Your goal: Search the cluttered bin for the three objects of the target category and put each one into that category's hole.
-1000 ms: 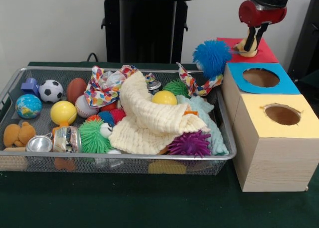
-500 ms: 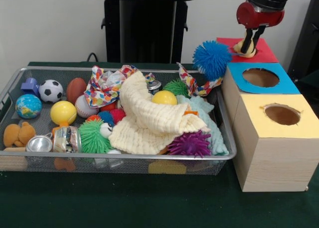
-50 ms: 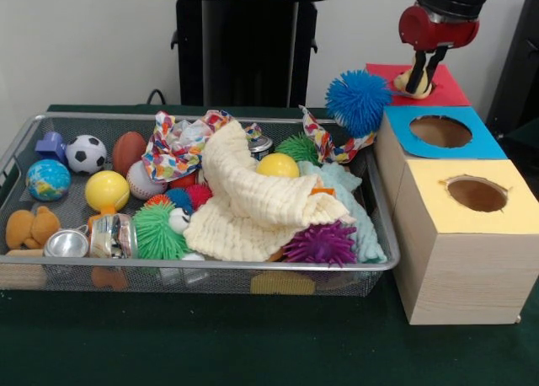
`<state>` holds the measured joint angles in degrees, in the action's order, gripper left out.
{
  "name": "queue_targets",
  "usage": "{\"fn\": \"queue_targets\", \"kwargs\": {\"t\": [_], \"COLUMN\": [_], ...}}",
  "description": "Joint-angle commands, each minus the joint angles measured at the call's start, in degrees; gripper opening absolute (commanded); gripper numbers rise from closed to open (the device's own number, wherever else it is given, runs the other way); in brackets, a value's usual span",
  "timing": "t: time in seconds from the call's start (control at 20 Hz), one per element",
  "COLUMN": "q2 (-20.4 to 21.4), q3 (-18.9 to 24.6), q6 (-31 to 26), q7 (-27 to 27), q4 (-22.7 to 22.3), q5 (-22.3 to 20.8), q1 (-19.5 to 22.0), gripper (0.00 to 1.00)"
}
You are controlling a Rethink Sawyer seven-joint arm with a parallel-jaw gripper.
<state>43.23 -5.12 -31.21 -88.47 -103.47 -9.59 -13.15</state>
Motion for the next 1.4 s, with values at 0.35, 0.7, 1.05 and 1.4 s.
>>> {"fn": "queue_targets", "kwargs": {"t": [0.35, 0.7, 1.05, 1.4], "q2": [-5.37, -3.92, -2.18, -0.44], "q3": [2.08, 3.09, 5.70, 5.43], "q6": [5.74, 2.08, 0.28, -3.56], "q7": [-13.99, -11.38, -8.12, -8.14], "q4": [-2.53, -3.89, -6.11, -6.51], "q5": [3.51, 4.21, 6.06, 7.15], "q1": [0.91, 1.40, 4.17, 4.71], "gripper": [0.00, 1.00, 1.00, 1.00]}}
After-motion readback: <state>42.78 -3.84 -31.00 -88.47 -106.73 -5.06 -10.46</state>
